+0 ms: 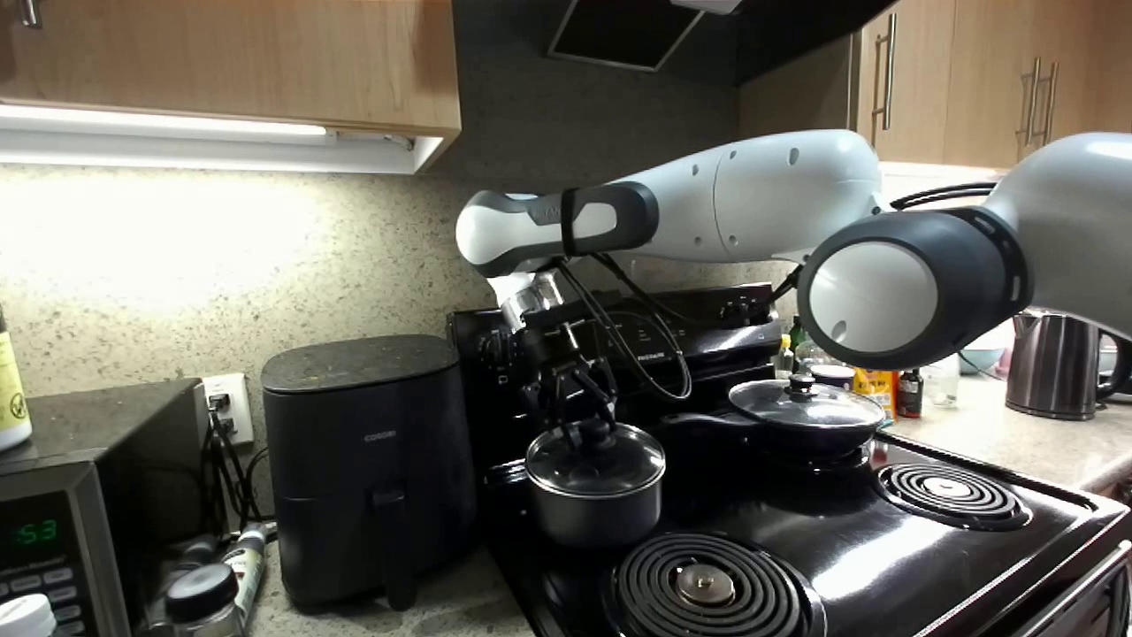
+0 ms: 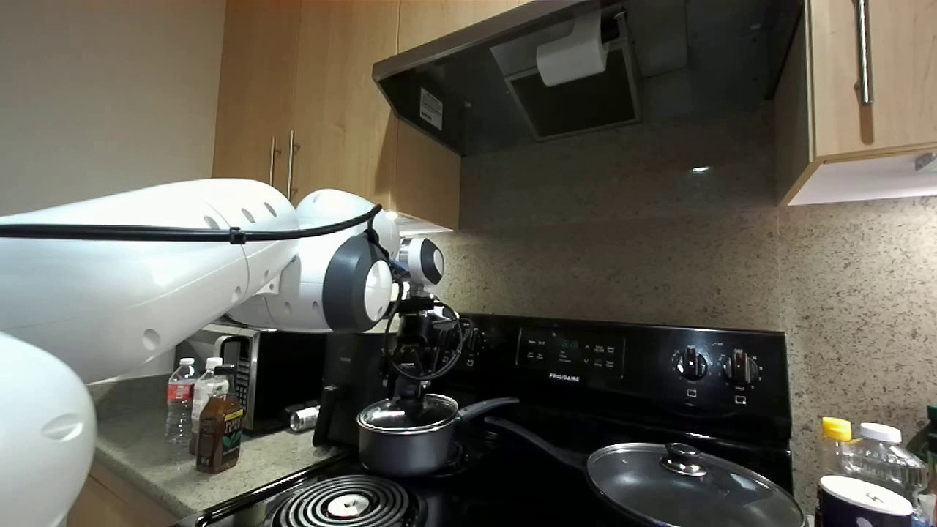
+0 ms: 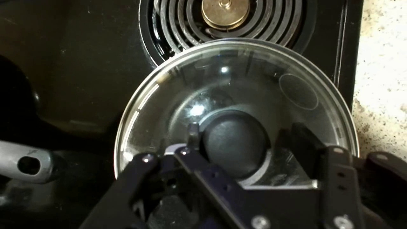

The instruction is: Put the glass lid on top of the pot on the left

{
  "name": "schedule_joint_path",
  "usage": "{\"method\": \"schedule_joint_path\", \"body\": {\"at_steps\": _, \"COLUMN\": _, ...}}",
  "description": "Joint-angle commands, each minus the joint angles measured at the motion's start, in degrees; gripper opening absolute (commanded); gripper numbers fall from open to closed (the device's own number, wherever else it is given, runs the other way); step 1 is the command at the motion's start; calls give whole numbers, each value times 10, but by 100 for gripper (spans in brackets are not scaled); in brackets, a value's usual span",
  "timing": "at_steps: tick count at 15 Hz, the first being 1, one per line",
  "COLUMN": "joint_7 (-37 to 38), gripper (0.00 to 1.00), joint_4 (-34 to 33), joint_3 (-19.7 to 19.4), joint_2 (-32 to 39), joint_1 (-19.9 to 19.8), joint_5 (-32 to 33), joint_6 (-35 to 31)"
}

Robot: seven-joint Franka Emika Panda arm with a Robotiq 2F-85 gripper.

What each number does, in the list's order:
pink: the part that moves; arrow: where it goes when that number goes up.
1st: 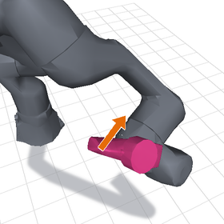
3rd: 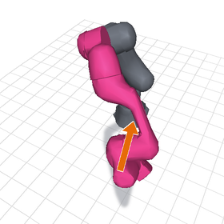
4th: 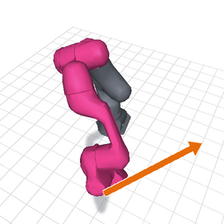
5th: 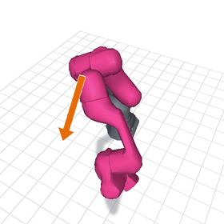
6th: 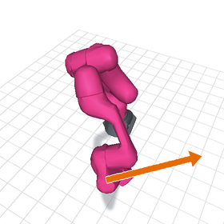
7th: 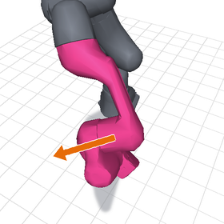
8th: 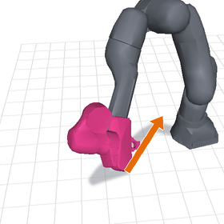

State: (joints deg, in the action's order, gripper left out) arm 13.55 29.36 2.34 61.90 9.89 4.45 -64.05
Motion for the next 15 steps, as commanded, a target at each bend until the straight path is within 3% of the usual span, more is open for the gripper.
{"method": "schedule_joint_path", "body": {"at_steps": 1, "joint_7": -5, "gripper": 43, "joint_4": -5, "joint_3": 6, "joint_2": 4, "joint_1": -5, "joint_5": -8, "joint_6": -10}}
{"method": "schedule_joint_path", "body": {"at_steps": 3, "joint_7": -4, "gripper": 31, "joint_4": -9, "joint_3": 9, "joint_2": 4, "joint_1": -7, "joint_5": -12, "joint_6": -6}}
{"method": "schedule_joint_path", "body": {"at_steps": 5, "joint_7": -4, "gripper": 27, "joint_4": -11, "joint_3": 10, "joint_2": 4, "joint_1": -9, "joint_5": -14, "joint_6": -5}}
{"method": "schedule_joint_path", "body": {"at_steps": 6, "joint_7": -7, "gripper": 23, "joint_4": -77, "joint_3": -2, "joint_2": 39, "joint_1": -5, "joint_5": -24, "joint_6": 27}}
{"method": "schedule_joint_path", "body": {"at_steps": 9, "joint_7": -14, "gripper": 23, "joint_4": -94, "joint_3": 6, "joint_2": 56, "joint_1": -16, "joint_5": -46, "joint_6": 48}}
{"method": "schedule_joint_path", "body": {"at_steps": 10, "joint_7": -16, "gripper": 23, "joint_4": -50, "joint_3": 20, "joint_2": 34, "joint_1": -25, "joint_5": -49, "joint_6": 35}}
{"method": "schedule_joint_path", "body": {"at_steps": 15, "joint_7": -35, "gripper": 23, "joint_4": -50, "joint_3": 43, "joint_2": 42, "joint_1": -52, "joint_5": -81, "joint_6": 46}}
